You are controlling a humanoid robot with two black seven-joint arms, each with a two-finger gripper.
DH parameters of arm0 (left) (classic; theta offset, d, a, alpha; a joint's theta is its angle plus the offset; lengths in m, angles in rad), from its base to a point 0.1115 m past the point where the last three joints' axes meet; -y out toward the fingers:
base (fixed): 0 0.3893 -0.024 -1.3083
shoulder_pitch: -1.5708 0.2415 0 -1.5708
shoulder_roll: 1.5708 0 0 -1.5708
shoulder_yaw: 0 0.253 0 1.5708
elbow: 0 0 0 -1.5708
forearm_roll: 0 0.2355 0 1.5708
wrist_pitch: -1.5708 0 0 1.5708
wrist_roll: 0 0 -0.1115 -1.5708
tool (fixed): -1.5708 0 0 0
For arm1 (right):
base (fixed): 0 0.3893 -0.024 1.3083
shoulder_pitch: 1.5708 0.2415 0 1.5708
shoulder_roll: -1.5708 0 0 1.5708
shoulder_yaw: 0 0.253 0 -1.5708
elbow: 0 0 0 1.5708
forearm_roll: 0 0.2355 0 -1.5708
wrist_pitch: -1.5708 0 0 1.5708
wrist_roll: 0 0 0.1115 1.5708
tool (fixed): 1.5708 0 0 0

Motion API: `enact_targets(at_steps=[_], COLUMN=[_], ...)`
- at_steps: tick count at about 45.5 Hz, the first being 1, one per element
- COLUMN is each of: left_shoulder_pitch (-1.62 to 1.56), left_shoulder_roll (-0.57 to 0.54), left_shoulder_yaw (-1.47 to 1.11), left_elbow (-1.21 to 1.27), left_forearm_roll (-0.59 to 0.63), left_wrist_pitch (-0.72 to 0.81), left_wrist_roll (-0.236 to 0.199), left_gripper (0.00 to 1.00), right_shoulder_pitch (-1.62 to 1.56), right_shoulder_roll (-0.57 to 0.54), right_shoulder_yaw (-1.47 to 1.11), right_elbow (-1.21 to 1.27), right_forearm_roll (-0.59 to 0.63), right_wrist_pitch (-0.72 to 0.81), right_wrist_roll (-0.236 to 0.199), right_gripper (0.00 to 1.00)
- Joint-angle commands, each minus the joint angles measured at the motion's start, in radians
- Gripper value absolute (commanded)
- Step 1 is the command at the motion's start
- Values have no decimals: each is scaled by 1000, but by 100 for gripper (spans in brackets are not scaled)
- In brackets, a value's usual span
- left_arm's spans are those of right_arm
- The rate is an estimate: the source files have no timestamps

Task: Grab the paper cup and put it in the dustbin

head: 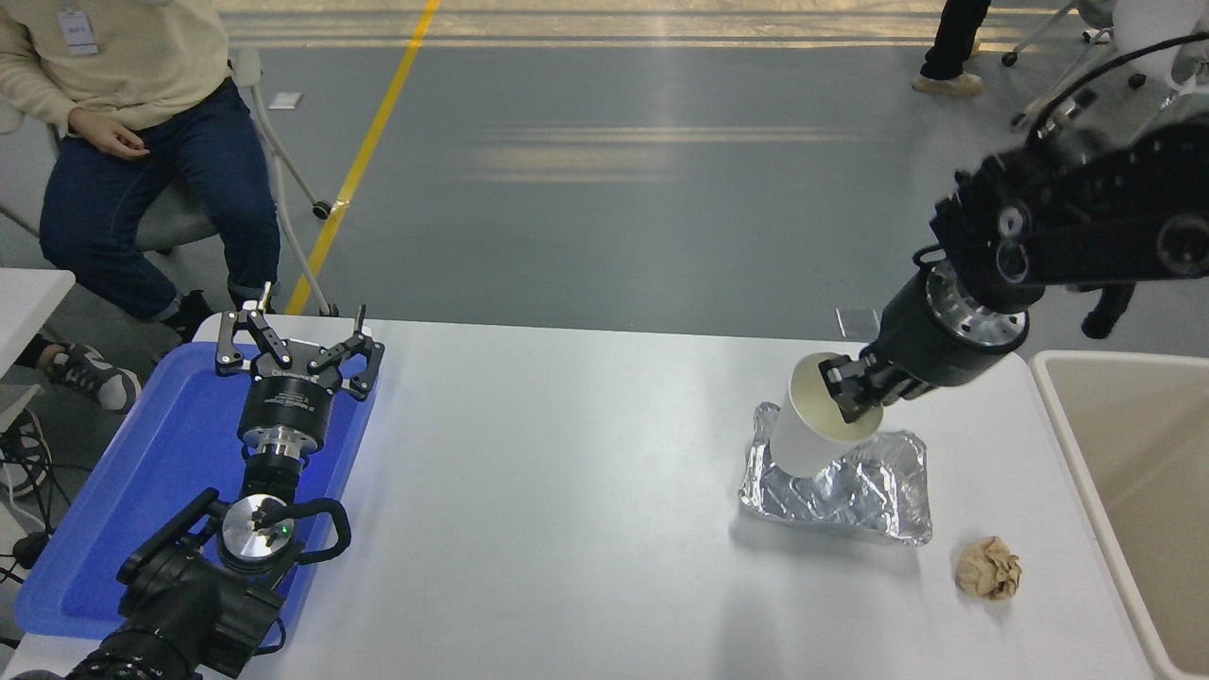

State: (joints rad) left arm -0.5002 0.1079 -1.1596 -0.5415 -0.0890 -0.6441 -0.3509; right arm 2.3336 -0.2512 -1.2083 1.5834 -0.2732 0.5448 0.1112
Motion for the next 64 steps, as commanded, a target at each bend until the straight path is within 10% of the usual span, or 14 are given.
enact_targets(at_steps=[1, 24, 64], left_shoulder_pitch=[0, 0, 0], left_shoulder_roll=[1, 1, 1], left_shoulder_yaw=[0, 0, 0], left_elbow=[0, 0, 0], left_forearm_roll=[0, 0, 0], left_wrist_pitch=[0, 0, 0], left_wrist_roll=[0, 0, -2], left_gripper=[100, 100, 100], right_shoulder_pitch=[130, 130, -255], right_shoulder_roll=[-3, -20, -589], right_shoulder_yaw=[-42, -200, -70], right_elbow=[41, 15, -488], right_forearm_roll=[15, -96, -512], right_wrist_pitch=[49, 46, 102], right_wrist_roll=[-4, -2, 7], right_gripper=[0, 0, 0])
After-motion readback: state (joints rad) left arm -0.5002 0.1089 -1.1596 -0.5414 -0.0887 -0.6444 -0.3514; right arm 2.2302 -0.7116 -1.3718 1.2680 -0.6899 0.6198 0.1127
